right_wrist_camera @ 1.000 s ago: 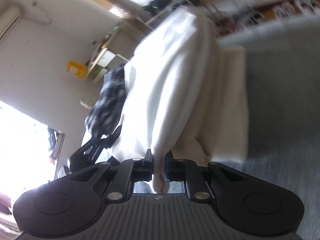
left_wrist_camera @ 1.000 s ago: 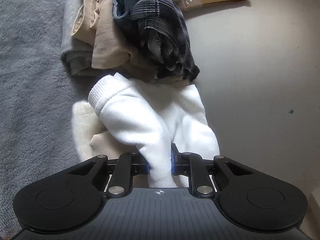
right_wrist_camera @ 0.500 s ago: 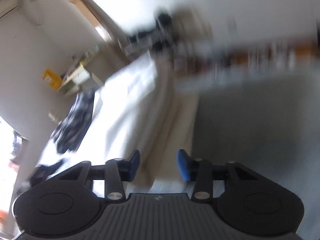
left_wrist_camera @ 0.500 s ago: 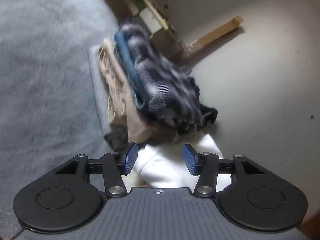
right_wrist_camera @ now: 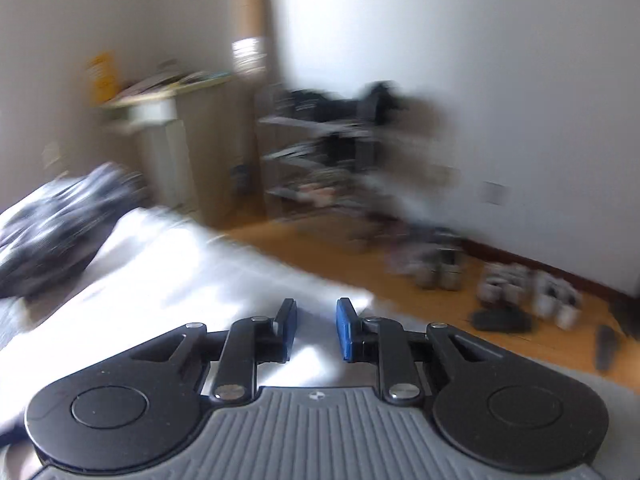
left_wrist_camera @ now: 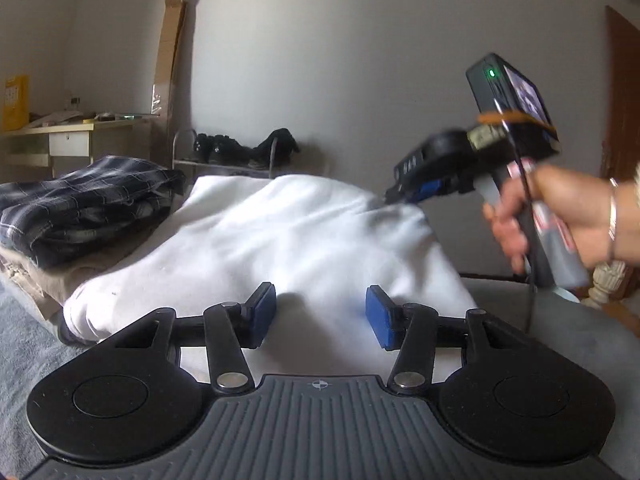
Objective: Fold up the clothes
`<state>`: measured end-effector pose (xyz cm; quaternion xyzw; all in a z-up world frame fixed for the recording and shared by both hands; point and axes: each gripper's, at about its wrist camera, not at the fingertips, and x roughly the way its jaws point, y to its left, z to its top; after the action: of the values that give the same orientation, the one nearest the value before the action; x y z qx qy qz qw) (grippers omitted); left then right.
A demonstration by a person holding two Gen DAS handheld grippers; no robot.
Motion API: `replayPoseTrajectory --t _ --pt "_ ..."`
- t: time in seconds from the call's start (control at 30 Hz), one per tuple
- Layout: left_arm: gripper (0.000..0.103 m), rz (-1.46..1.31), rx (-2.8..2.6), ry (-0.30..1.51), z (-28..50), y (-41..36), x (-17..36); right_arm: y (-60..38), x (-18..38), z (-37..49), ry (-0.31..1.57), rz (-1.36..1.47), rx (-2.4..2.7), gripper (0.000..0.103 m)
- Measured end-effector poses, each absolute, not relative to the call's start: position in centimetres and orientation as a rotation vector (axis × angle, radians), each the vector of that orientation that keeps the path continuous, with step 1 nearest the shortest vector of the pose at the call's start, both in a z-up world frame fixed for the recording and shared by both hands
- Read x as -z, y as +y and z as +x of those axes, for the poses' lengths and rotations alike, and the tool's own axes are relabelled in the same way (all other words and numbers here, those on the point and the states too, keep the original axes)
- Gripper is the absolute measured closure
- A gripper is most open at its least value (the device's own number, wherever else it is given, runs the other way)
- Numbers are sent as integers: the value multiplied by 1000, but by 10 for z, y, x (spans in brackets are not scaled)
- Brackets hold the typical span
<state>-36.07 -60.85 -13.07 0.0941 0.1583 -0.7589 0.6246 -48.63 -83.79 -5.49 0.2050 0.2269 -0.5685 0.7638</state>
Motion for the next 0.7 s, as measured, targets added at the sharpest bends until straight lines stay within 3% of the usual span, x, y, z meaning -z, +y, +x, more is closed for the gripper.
replayPoseTrajectory --t 0.1,0.23,0.33,0.47,0.57,0.7 --pt "52 196 1750 366 -358 -606 130 -837 32 -484 442 435 1220 79" --pt "52 162 1765 370 -354 -599 130 -811 1 -423 613 265 766 78" --pt "52 141 1766 391 -353 -595 130 -809 21 -347 840 148 552 78" --pt "52 138 1762 407 -355 -599 132 -848 67 -289 973 184 595 80" --pt "52 132 1770 421 -352 -602 132 -885 86 -280 923 295 751 87" --pt "52 135 1778 409 -353 -603 134 -888 79 -289 853 216 915 83"
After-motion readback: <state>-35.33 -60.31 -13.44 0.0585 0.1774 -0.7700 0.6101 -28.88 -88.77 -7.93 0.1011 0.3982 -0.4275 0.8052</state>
